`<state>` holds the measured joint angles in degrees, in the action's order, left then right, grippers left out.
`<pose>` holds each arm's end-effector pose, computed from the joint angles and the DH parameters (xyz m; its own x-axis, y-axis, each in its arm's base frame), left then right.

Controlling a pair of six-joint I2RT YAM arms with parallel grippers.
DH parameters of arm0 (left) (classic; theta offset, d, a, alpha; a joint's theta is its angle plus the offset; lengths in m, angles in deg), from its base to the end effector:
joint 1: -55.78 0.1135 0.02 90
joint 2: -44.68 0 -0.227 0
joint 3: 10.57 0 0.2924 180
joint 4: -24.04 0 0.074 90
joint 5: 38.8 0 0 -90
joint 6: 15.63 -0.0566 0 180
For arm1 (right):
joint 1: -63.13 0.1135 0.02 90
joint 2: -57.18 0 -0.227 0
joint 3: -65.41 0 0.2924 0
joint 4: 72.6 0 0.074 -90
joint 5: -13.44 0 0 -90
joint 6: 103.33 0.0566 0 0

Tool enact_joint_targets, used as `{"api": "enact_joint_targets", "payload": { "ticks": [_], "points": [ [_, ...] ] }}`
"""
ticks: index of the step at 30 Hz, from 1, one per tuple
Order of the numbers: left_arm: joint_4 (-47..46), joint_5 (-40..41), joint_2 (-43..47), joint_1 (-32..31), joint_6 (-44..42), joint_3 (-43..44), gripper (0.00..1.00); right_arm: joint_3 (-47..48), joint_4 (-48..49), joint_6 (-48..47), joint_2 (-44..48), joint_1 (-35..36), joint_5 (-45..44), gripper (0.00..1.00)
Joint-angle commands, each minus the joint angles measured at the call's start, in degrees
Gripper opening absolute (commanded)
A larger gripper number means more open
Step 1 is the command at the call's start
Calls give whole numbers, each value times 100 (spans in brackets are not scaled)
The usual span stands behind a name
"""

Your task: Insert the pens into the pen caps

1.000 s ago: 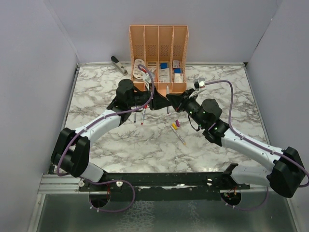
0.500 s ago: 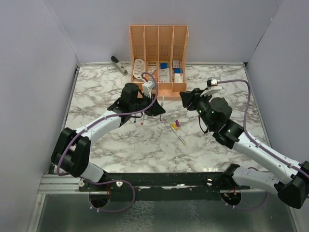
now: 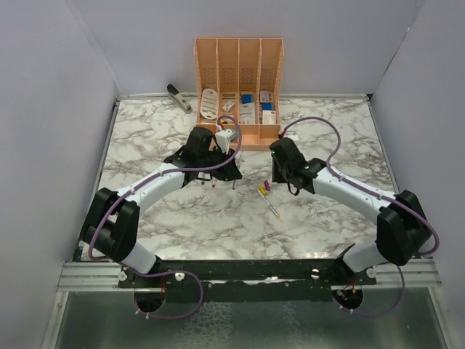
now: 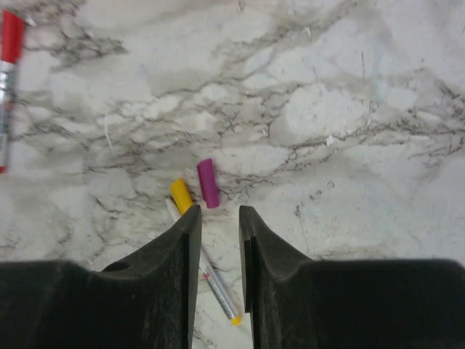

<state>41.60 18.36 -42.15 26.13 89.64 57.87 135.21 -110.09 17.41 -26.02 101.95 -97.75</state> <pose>0.3179 -0.2163 0.1765 -0.7021 0.1451 -0.6971 0.6346 0.5714 -0.5203 0.2914 0.2082 0.1728 -0.7276 0.0263 -0.6855 -0.0407 0.9959 0.0814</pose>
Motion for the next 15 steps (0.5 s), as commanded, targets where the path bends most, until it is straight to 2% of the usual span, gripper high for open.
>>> {"api": "enact_joint_targets", "payload": {
  "ticks": [1,4,9,15],
  "points": [
    [103,-4,-41,8,-151,84,0,83,-315,25,-343,-24,647,26],
    [89,-98,-70,5,-150,34,0,108,-179,-105,-530,-24,805,26],
    [-29,-359,-193,3,-122,-12,0,267,-92,-225,-940,-24,893,36],
    [-98,-598,-378,3,-96,60,0,386,34,-244,-1318,-27,892,36]
  ]
}}
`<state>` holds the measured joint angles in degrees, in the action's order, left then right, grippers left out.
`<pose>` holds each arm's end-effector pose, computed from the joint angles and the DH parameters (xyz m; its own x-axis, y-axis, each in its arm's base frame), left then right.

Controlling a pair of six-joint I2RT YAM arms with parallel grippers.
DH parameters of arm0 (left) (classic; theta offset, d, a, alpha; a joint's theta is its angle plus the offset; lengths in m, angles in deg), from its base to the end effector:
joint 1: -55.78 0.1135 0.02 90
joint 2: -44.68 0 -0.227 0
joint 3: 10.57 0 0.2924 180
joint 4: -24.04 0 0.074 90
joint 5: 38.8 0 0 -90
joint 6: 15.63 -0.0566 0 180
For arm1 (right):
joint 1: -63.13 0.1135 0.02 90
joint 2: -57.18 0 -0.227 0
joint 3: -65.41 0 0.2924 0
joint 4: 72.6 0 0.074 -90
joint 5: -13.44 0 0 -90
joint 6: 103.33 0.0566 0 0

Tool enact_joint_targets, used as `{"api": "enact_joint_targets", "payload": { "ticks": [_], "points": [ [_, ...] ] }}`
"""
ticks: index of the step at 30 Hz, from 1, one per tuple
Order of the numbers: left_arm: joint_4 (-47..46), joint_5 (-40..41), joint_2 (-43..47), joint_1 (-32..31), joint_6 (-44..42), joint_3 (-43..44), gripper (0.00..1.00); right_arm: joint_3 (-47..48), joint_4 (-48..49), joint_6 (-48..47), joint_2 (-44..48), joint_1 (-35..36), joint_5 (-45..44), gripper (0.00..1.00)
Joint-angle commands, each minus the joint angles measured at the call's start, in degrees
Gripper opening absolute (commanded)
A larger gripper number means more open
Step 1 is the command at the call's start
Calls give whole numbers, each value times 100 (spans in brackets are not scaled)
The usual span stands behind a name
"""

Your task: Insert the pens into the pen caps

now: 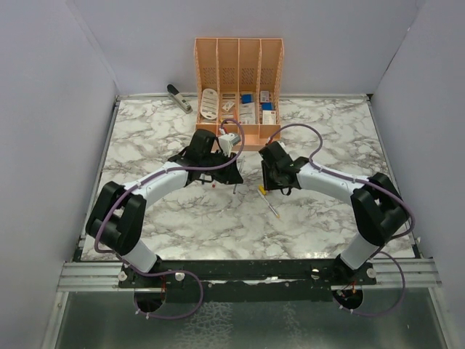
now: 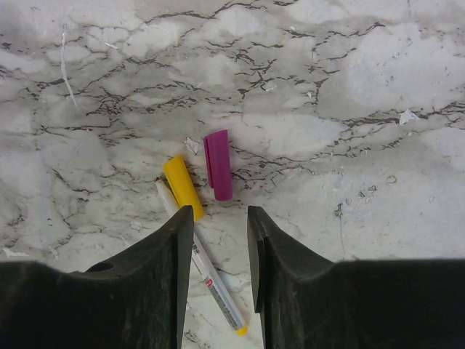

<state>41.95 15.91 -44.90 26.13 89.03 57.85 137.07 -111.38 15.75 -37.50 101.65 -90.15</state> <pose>0.3178 -0.2186 0.1592 -0.7308 0.1783 -0.6589 0.6291 0.5505 -0.5487 0.2967 0.2192 0.1117 -0.8546 -0.0764 -0.5136 -0.1180 0.9918 0.0487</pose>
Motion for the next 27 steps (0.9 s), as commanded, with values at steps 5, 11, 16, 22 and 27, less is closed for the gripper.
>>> {"api": "enact_joint_targets", "payload": {
  "ticks": [5,11,16,22,27],
  "points": [
    [-176,-403,-170,2,-23,82,0,329,209,-112,-393,0,-29,36],
    [-204,-433,-208,3,-20,89,0,477,270,-177,-621,-3,-56,35],
    [-216,-435,-218,5,-19,107,0,523,304,-180,-758,-58,-74,35],
    [-226,-443,-238,5,-24,96,0,485,328,-183,-820,-188,-15,34],
    [-236,-435,-245,4,-8,91,0,429,370,-196,-856,-255,85,34]
  ]
}}
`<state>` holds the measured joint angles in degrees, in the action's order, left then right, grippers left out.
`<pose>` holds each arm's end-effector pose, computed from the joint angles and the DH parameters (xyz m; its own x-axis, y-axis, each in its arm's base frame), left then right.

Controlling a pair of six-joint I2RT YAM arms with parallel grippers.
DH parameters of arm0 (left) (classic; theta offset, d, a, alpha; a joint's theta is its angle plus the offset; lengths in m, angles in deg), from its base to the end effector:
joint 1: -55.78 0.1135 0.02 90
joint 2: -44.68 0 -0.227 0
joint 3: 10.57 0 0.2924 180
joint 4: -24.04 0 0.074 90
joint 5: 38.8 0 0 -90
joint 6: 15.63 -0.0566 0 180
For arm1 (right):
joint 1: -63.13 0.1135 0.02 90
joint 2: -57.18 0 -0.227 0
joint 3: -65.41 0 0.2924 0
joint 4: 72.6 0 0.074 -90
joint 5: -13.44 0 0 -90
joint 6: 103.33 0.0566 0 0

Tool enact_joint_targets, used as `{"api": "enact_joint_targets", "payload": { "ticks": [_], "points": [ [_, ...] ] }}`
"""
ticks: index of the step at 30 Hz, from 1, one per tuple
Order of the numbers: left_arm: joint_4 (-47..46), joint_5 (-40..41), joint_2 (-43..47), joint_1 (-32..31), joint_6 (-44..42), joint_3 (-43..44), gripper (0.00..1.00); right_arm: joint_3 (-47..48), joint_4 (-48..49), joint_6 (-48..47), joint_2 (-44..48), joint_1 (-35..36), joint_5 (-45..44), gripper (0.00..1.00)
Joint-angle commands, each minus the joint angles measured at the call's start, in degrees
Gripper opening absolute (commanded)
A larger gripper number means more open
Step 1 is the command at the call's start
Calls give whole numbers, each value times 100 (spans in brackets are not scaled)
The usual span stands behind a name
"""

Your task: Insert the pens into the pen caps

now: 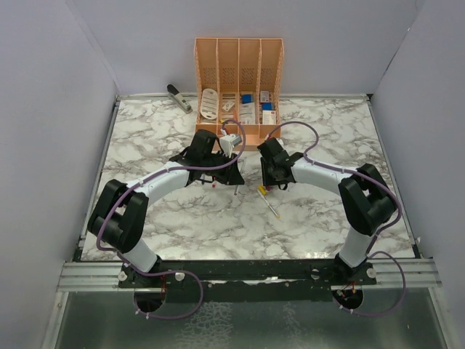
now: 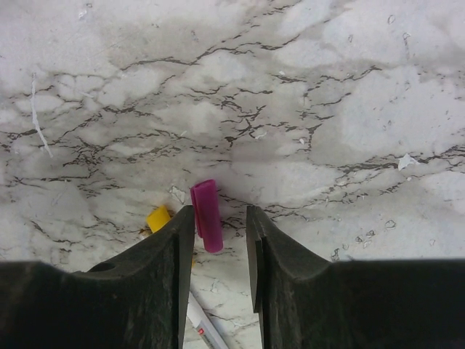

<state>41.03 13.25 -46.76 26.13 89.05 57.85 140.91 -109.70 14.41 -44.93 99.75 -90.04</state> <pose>0.3180 -0.2210 0.1498 -0.7431 0.1931 -0.6407 0.6318 0.5181 -0.5766 0.3178 0.2198 0.0888 -0.8683 -0.0814 -0.4893 -0.1051 0.9942 0.0212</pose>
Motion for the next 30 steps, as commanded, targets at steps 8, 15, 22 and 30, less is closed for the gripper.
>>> {"api": "enact_joint_targets", "payload": {
  "ticks": [8,15,22,30],
  "points": [
    [-167,-151,-77,3,20,125,0,-79,322,-75,-170,-67,347,32],
    [-175,-117,-59,3,46,117,0,-110,346,-111,-195,-67,469,30],
    [-202,-107,-82,3,76,140,0,-140,169,-12,-367,-67,553,24],
    [-281,-124,-110,3,117,140,0,-173,-92,44,-451,-69,402,1]
  ]
}}
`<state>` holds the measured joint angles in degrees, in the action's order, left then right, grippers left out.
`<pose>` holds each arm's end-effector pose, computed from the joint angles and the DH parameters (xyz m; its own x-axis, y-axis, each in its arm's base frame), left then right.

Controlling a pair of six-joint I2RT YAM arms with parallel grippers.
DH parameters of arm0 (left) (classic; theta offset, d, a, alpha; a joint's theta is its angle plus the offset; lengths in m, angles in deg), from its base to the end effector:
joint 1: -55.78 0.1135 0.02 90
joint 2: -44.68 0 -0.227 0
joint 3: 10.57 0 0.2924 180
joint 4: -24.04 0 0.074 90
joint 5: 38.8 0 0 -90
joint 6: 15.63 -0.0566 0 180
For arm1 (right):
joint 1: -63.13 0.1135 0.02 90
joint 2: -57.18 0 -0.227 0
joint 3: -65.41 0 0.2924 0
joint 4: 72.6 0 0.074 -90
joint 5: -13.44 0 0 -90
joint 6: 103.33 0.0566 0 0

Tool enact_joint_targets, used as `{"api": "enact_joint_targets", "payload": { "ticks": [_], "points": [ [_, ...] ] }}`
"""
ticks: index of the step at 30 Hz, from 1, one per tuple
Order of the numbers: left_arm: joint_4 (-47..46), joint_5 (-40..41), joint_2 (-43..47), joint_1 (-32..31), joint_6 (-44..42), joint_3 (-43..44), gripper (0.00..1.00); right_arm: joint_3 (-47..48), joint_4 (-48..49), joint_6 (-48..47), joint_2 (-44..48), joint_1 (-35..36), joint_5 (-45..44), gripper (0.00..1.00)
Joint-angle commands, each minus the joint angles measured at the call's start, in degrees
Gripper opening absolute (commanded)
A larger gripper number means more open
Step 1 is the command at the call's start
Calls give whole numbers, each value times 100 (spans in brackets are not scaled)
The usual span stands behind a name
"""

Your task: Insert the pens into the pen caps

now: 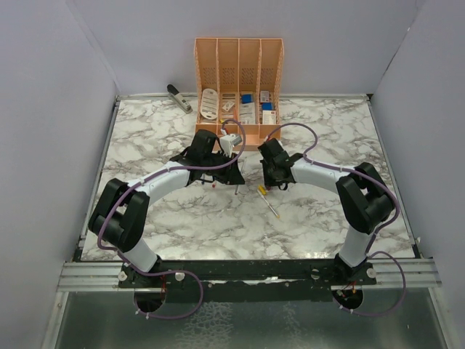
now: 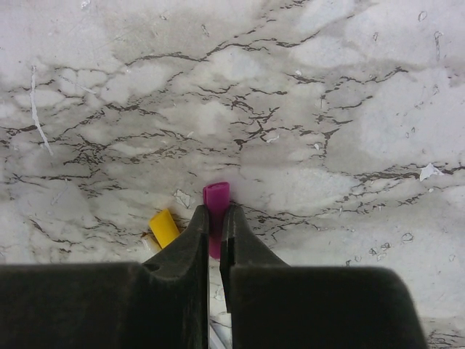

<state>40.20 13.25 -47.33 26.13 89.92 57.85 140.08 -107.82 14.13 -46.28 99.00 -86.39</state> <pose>0.3192 -0.2218 0.1475 -0.7501 0.1837 -0.6353 0.6227 0.5197 -0.5850 0.3184 0.2183 0.0768 -0.8846 -0.0789 -0.4596 -0.1226 0.9903 0.0659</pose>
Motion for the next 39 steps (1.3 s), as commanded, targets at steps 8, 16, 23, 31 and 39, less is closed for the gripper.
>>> {"api": "enact_joint_targets", "payload": {
  "ticks": [8,16,23,31,39],
  "points": [
    [-251,-191,-74,3,55,198,0,613,-385,-28,63,-55,-619,1],
    [-675,-482,106,-104,138,86,0,366,852,-120,1466,-372,-558,1],
    [-1815,-866,225,-285,797,-194,0,-1234,3297,-242,3214,-373,8,1],
    [-2233,-1062,74,-589,1336,99,0,-2086,4711,-197,4128,-371,618,1],
    [-2243,-994,5,-744,1381,298,0,-2242,5053,47,4216,-371,877,1]
  ]
}}
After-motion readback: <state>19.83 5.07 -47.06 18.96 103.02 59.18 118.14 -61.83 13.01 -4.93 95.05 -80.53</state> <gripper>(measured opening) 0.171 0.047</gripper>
